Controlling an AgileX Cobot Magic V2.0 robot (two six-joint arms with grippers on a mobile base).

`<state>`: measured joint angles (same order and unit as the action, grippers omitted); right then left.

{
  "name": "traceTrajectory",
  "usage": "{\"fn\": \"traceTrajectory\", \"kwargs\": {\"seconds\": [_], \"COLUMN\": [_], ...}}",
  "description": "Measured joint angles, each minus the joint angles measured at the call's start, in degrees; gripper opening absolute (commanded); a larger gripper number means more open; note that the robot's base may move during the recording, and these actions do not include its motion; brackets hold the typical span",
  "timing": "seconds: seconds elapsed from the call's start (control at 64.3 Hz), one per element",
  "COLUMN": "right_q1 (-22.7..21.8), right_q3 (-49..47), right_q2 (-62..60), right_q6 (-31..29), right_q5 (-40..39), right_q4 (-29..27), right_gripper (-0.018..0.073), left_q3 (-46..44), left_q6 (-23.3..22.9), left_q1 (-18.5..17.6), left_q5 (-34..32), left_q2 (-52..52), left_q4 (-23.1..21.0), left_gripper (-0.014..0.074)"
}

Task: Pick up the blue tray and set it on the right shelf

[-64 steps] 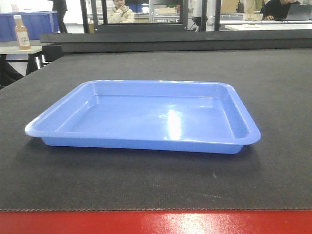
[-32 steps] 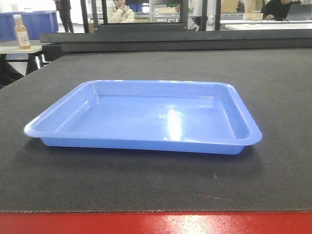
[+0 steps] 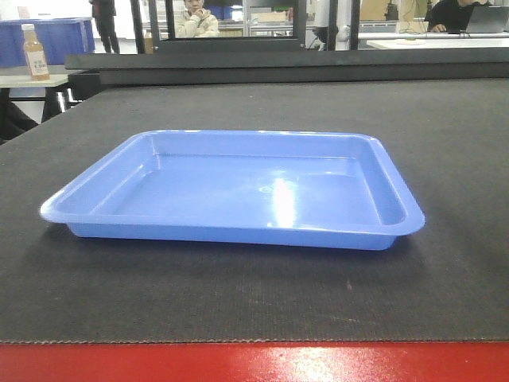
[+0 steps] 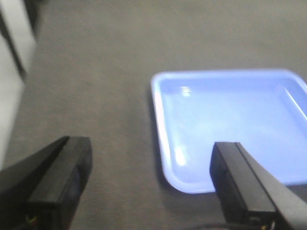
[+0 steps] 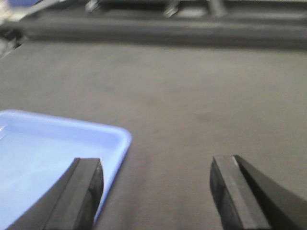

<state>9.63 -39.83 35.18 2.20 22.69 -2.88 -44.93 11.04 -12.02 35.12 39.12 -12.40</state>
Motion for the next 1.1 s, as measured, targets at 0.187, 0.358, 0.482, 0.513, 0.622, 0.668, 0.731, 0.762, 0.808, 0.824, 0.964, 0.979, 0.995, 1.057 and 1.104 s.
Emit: {"fn": "traceTrajectory", "kwargs": {"seconds": [0.187, 0.358, 0.482, 0.513, 0.622, 0.668, 0.731, 0.762, 0.808, 0.824, 0.964, 0.979, 0.995, 1.057, 1.104], "right_q1": [8.88, 9.75, 9.83, 9.83, 9.83, 9.83, 9.97, 9.97, 9.97, 9.97, 9.97, 9.97, 9.97, 9.97, 9.97], "right_q3": [-11.16, -23.86, -32.09, -34.16, -40.43, -42.33, -44.20, -44.92, -45.54, -45.57, -45.81, -45.81, -45.81, -45.81, -45.81], "right_q2": [16.09, 32.45, 42.19, 44.72, 52.56, 55.78, 58.99, 60.61, 62.66, 63.19, 68.05, 68.48, 68.91, 70.64, 71.68], "right_q6": [0.85, 6.17, 10.54, 11.62, 14.96, 16.56, 18.61, 19.60, 20.45, 20.76, 21.46, 21.46, 21.54, 21.54, 21.54], "right_q5": [7.14, 18.19, 23.81, 25.01, 27.74, 28.67, 30.04, 30.64, 31.08, 31.07, 31.19, 31.19, 31.19, 31.19, 31.19], "right_q4": [-0.79, -0.83, -0.83, -0.83, -0.22, 0.96, 2.88, 4.07, 4.88, 5.00, 5.39, 5.39, 5.39, 5.28, 5.28], "right_gripper": [0.0569, 0.0567, 0.0567, 0.0567, 0.0567, 0.0567, 0.0567, 0.0567, 0.0567, 0.0567, 0.0567, 0.0567, 0.0567, 0.0567, 0.0567], "left_q3": [-12.30, -24.90, -32.47, -34.36, -39.70, -41.40, -43.34, -44.11, -44.97, -45.16, -46.04, -46.04, -46.13, -46.13, -46.13], "left_q6": [1.21, -0.57, -3.48, -4.53, -8.80, -10.73, -12.82, -13.73, -14.79, -15.00, -15.96, -16.08, -16.08, -16.20, -16.29], "left_q1": [-3.53, -3.53, -3.53, -3.53, -4.14, -4.56, -5.60, -6.23, -7.09, -7.23, -7.83, -7.83, -7.83, -7.83, -7.83], "left_q5": [7.19, 13.54, 17.19, 18.13, 21.20, 22.23, 23.19, 23.46, 23.47, 23.47, 22.91, 22.79, 22.77, 22.36, 22.11], "left_q2": [18.20, 33.63, 43.81, 46.28, 54.00, 56.35, 59.87, 61.41, 63.37, 64.15, 68.56, 68.95, 69.32, 70.84, 72.00], "left_q4": [-1.20, -1.20, -1.07, -0.61, 2.75, 4.81, 7.62, 8.72, 9.72, 9.85, 9.82, 9.72, 9.72, 9.72, 9.72], "left_gripper": [0.0435, 0.0435, 0.0434, 0.0434, 0.0434, 0.0434, 0.0434, 0.0434, 0.0434, 0.0434, 0.0434, 0.0434, 0.0434, 0.0434, 0.0434]}}
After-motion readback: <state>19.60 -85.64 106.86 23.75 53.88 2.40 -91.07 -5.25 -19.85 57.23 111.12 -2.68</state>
